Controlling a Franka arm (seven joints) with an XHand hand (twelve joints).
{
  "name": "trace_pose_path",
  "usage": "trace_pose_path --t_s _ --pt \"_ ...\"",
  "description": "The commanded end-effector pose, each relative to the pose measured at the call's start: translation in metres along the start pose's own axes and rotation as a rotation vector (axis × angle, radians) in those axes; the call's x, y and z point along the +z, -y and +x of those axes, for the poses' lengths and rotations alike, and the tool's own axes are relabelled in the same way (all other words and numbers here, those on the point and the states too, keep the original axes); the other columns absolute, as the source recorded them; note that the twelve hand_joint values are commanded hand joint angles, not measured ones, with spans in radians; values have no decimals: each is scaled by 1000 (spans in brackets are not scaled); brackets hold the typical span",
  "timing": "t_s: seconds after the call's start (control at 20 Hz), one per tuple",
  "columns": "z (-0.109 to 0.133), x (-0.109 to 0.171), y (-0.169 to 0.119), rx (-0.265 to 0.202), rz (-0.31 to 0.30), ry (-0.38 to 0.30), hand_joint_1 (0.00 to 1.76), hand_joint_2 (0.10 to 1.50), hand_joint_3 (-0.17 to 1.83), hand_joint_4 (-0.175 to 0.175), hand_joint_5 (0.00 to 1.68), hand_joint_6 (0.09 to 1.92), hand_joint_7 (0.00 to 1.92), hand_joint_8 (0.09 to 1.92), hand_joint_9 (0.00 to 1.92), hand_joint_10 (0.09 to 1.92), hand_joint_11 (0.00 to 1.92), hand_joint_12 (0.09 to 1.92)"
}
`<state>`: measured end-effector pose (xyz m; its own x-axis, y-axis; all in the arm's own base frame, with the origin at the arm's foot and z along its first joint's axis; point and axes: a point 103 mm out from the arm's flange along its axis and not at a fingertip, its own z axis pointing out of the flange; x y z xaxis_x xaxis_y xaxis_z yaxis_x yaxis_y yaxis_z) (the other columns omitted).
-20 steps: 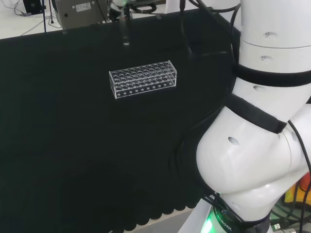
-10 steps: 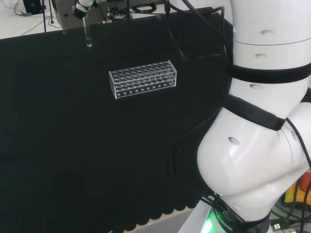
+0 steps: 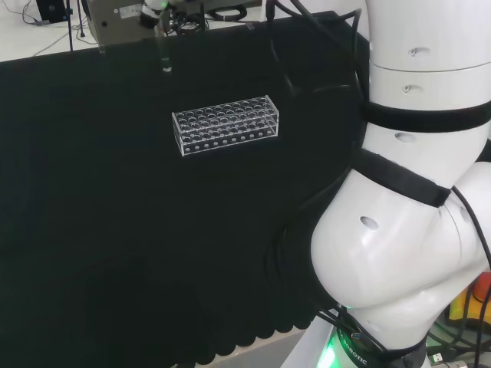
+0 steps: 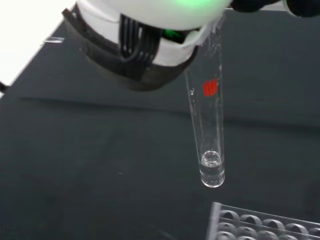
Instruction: Shake the test tube.
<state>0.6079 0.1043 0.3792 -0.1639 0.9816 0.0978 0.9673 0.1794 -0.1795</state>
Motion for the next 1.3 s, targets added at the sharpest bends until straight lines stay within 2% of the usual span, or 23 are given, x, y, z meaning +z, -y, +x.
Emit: trace_pose_path --t_s 0.05,0.15,0.4,0.65,0.75,1.0,1.3 --pt "-63 -5 15 138 3 51 1243 605 624 -175 1575 87 1902 163 1819 162 1461 707" --pt "-86 -8 22 176 8 59 1243 605 624 -175 1575 87 1902 162 1819 162 1461 707" --pt "-125 -17 37 266 5 92 1243 605 624 -175 1575 87 1903 162 1820 161 1461 707" --pt "-146 -19 43 329 3 100 1243 605 624 -175 1575 87 1903 161 1820 161 1461 707" --pt "-146 -16 42 329 10 97 1243 605 624 -175 1575 87 1903 160 1820 160 1461 707" --pt "-125 -5 33 275 17 52 1243 605 624 -175 1575 87 1904 159 1820 160 1461 707" --pt "-79 9 11 192 20 7 1243 605 625 -175 1575 87 1904 159 1820 159 1461 707"
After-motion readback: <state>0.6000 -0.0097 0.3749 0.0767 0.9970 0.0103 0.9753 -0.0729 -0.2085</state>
